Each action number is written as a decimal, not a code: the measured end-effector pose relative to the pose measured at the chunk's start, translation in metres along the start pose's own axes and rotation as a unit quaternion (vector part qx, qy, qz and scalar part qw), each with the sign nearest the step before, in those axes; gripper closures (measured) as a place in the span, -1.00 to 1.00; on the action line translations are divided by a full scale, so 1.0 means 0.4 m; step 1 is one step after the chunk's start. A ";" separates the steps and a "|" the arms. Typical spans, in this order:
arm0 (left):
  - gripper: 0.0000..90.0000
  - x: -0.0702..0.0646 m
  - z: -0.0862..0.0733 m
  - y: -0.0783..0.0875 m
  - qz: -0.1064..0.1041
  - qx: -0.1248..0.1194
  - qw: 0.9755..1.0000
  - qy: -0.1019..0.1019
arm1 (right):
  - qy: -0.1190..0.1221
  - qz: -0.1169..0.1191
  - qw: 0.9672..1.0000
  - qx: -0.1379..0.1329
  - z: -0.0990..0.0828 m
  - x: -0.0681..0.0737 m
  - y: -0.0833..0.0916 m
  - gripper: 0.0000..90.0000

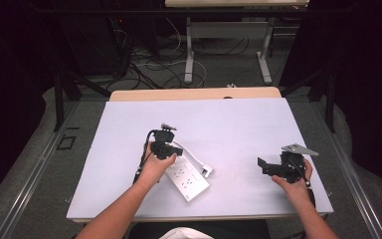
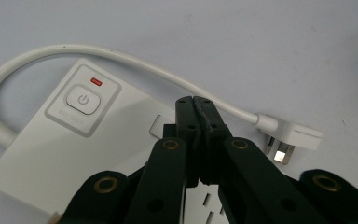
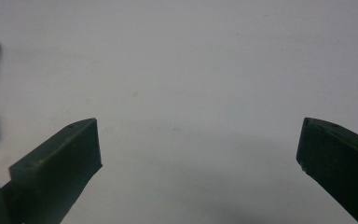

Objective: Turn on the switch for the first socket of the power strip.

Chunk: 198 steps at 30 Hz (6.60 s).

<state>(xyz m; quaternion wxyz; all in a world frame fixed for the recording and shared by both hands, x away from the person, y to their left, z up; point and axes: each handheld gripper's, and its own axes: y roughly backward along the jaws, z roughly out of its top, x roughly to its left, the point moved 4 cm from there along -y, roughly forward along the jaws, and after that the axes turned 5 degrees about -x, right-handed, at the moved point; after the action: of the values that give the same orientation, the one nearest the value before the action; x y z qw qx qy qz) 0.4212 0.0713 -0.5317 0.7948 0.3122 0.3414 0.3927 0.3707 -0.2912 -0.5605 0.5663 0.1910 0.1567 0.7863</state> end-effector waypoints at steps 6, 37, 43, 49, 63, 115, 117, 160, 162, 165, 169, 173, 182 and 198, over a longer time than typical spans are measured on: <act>1.00 0.014 0.004 -0.015 0.010 0.005 1.000 0.006 | -0.004 -0.003 1.000 -0.003 0.000 0.000 -0.002 -1.00; 0.98 0.038 0.003 -0.039 0.019 0.023 0.999 0.010 | -0.007 0.002 1.000 0.002 -0.002 0.001 -0.003 -1.00; 0.97 0.038 0.003 -0.039 0.020 0.022 1.000 0.010 | -0.008 -0.001 1.000 -0.001 -0.001 0.000 -0.003 -1.00; 0.96 0.039 0.004 -0.038 0.020 0.021 1.000 0.011 | -0.007 0.001 1.000 0.001 -0.002 -0.001 -0.002 -1.00; 0.95 0.041 0.001 -0.039 0.026 0.023 0.999 0.005 | -0.007 0.001 1.000 0.002 -0.002 -0.001 -0.003 -1.00; 0.97 0.035 -0.004 -0.036 0.030 0.007 0.999 -0.008 | -0.011 0.001 1.000 0.002 -0.002 -0.003 0.001 -1.00; 0.95 0.037 -0.003 -0.034 0.030 0.009 0.999 -0.015 | -0.010 0.001 1.000 0.001 -0.001 -0.003 0.001 -1.00; 0.39 0.001 0.002 0.057 0.016 -0.038 0.998 -0.049 | -0.018 0.002 1.000 0.002 -0.003 -0.004 -0.001 -1.00; 0.31 0.005 0.000 0.061 0.019 -0.042 0.998 -0.052 | -0.018 0.002 1.000 0.002 -0.003 -0.004 -0.001 -1.00; 0.21 0.011 -0.005 0.067 0.020 -0.046 0.998 -0.049 | -0.017 0.002 1.000 0.002 -0.003 -0.004 -0.001 -1.00; 0.10 0.019 -0.012 0.074 0.017 -0.054 0.997 -0.044 | -0.018 0.001 1.000 0.003 -0.003 -0.004 -0.001 -1.00; -0.05 0.029 -0.017 0.085 0.019 -0.063 0.997 -0.046 | -0.014 0.002 1.000 0.002 -0.003 -0.005 -0.001 -1.00; -0.28 0.053 -0.030 0.113 0.037 -0.084 0.993 -0.077 | -0.014 0.001 1.000 0.002 -0.002 -0.004 -0.001 -1.00; -0.32 0.095 -0.042 0.193 0.037 -0.107 0.991 -0.072 | -0.015 -0.003 1.000 -0.001 -0.002 -0.003 -0.001 -1.00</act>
<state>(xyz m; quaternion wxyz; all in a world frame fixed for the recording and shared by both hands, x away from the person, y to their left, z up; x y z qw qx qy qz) 0.3936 0.1454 -0.4937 0.8310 0.2650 0.2278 0.4328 0.3710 -0.2924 -0.5615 0.5715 0.2016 0.1482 0.7815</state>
